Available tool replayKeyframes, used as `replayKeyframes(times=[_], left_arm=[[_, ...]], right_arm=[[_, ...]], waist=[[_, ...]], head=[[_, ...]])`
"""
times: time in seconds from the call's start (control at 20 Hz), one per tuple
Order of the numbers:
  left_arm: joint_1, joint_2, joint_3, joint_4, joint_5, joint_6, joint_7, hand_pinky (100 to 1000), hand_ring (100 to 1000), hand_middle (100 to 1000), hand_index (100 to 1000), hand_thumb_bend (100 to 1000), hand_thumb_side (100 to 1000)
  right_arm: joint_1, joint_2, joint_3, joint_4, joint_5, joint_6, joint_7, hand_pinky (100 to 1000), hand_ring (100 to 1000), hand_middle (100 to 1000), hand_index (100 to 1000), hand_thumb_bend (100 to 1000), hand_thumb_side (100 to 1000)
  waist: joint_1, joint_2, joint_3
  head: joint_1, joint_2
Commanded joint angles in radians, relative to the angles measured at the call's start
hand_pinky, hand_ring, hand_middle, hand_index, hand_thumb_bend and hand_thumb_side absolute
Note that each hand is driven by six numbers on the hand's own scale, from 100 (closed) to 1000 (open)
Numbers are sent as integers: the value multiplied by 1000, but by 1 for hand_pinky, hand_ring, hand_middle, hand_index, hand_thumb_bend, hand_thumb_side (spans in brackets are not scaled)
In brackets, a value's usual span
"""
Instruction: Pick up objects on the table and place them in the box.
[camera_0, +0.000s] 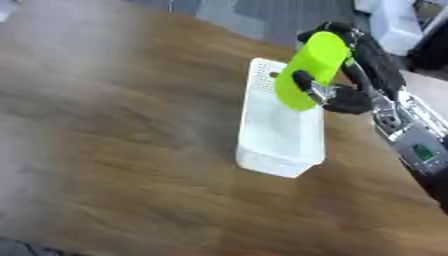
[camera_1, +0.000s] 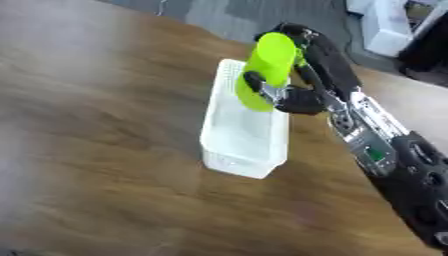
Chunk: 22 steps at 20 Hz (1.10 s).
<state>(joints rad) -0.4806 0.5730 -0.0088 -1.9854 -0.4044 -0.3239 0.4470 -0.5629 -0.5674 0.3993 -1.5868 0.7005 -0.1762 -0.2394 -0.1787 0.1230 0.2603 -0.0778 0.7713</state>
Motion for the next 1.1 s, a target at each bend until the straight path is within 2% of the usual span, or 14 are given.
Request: replayKeyframes(times=[0.05,0.15,0.2,0.25,0.45,0.65,0.75,1.1], left_arm=[[-20,8,0,-15,2,0,-2,483,523,699,707,609,1000],[-20,8,0,-15,2,0,-2,483,523,699,707,609,1000],[-19,8,0,-15,2,0,-2,483,523,699,707,609,1000],[-19,8,0,-15,2,-1,-2,483,523,699,707,609,1000],[-17,9,0,-15,1,0,-2,483,523,699,707,608,1000],[-18,9,0,-15,0,-1,-3,483,523,700,707,604,1000],[-18,9,0,-15,1,-1,-2,483,523,700,707,606,1000],[-20,7,2,-15,-1,1,-3,483,522,700,707,607,1000]], right_arm=[[-5,-33,-4,-8,26,-7,1,800,779,825,915,148,1000],[-3,-31,1,0,41,-22,42,919,873,938,1000,250,1000],[-3,-31,0,0,46,-32,64,1000,970,1000,1000,265,1000],[-4,-32,-4,-4,55,-42,81,1000,1000,1000,1000,264,1000],[-5,-34,-32,-39,131,-60,72,1000,1000,1000,1000,262,1000],[-6,-38,-48,-61,236,-35,24,1000,1000,1000,1000,100,1000],[-2,-36,-48,-66,274,-15,31,1000,1000,1000,1000,100,1000],[1,-21,-31,-99,242,45,124,1000,1000,1000,1000,100,1000]], waist=[[9,-9,-2],[9,-9,-3],[9,-9,-3],[9,-9,-3],[10,-8,-5],[10,-7,-6],[10,-7,-5],[10,-4,-2]], head=[[7,-1],[7,-1],[8,-1],[9,-1],[12,-1],[15,-1],[16,-1],[25,-1]])
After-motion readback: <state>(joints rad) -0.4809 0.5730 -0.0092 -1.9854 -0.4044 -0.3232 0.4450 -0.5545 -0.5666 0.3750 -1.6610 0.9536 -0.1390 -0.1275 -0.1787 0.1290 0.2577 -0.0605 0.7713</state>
